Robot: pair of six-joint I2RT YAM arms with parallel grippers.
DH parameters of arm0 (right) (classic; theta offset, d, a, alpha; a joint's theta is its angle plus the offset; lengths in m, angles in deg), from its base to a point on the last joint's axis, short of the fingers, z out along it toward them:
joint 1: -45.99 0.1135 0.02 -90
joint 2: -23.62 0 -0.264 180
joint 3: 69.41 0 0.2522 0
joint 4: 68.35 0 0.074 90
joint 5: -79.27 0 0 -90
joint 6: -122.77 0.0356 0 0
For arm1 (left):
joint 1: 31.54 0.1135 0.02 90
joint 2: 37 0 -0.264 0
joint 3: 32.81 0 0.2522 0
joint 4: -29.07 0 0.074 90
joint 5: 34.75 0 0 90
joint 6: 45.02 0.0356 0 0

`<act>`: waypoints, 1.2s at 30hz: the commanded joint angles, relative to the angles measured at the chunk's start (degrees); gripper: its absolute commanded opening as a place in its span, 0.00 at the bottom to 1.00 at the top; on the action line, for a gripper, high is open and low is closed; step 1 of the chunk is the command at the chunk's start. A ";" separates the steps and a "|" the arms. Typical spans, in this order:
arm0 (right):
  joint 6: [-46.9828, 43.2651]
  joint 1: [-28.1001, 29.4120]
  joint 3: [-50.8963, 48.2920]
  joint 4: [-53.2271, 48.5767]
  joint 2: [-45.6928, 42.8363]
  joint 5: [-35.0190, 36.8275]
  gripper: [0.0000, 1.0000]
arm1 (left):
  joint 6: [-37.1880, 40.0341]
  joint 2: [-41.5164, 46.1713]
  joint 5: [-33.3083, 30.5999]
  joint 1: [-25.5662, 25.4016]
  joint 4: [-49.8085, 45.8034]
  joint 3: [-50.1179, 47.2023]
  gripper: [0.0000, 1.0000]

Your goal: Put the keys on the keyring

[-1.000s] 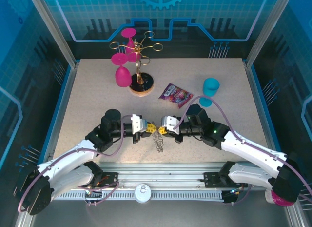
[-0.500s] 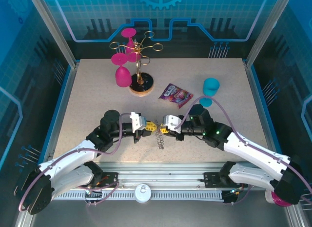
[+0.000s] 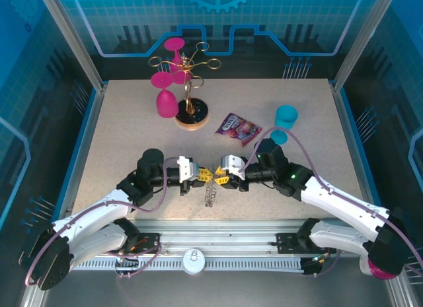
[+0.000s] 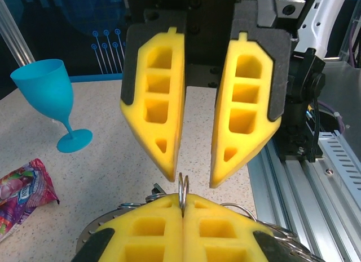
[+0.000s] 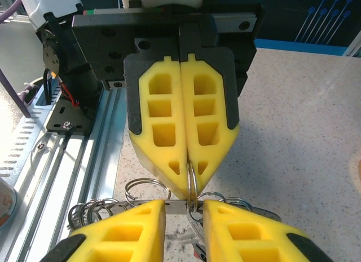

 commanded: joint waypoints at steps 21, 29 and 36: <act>-12.07 2.93 16.21 -23.27 7.20 5.50 0.00 | 10.44 -0.48 -5.61 -0.39 -19.23 9.67 0.18; -16.05 6.57 26.17 -31.84 13.06 6.98 0.00 | 13.36 -1.71 -5.82 -0.50 -22.82 12.27 0.11; -12.35 5.99 25.16 -26.91 11.58 5.85 0.00 | 13.13 -0.62 -4.51 -0.71 -20.61 10.84 0.00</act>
